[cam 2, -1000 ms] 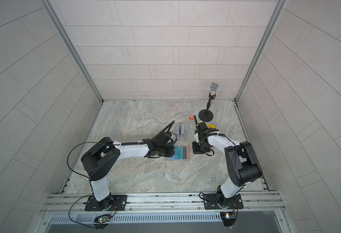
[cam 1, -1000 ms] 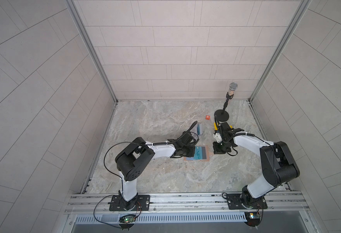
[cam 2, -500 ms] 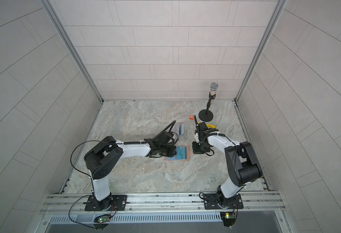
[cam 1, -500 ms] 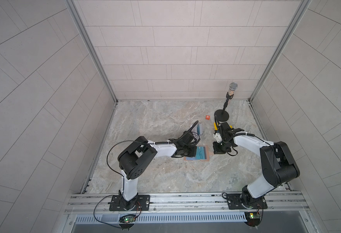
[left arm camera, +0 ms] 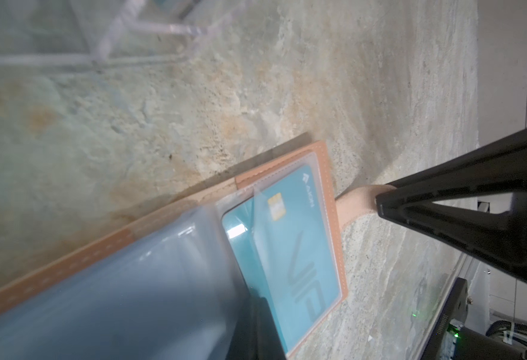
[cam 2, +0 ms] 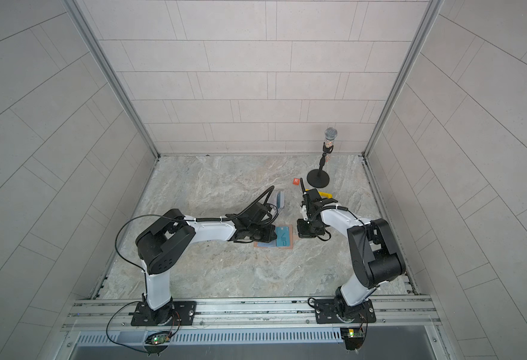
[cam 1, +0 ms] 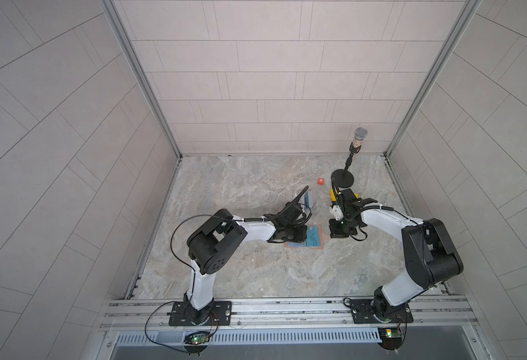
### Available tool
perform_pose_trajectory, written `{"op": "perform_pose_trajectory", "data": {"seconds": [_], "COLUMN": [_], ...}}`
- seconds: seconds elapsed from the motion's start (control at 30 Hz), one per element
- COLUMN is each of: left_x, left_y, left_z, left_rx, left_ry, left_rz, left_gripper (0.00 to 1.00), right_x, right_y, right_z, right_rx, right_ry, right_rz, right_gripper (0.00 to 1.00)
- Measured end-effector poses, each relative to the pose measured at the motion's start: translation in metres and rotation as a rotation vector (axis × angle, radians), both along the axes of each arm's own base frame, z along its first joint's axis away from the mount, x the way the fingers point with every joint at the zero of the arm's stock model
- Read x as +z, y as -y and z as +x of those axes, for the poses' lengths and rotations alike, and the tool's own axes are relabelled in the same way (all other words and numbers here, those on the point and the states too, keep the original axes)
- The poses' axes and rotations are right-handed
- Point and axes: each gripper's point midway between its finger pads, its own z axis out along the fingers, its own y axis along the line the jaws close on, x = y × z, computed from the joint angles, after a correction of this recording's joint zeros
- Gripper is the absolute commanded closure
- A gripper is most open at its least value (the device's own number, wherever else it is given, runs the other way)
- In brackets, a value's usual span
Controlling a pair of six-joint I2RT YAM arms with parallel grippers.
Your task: Put the credit cards into the card holder
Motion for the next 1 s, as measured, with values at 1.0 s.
{"op": "perform_pose_trajectory", "data": {"seconds": [1.0], "left_x": [0.04], "left_y": [-0.001], "left_z": [0.001], "left_rx": [-0.016], "left_ry": [0.086], "left_rz": [-0.058], "left_gripper": [0.6], "right_x": [0.012], "right_y": [0.014], "right_z": [0.006], "right_rx": [-0.01], "right_ry": [0.041], "right_rz": [-0.09], "right_gripper": [0.95]}}
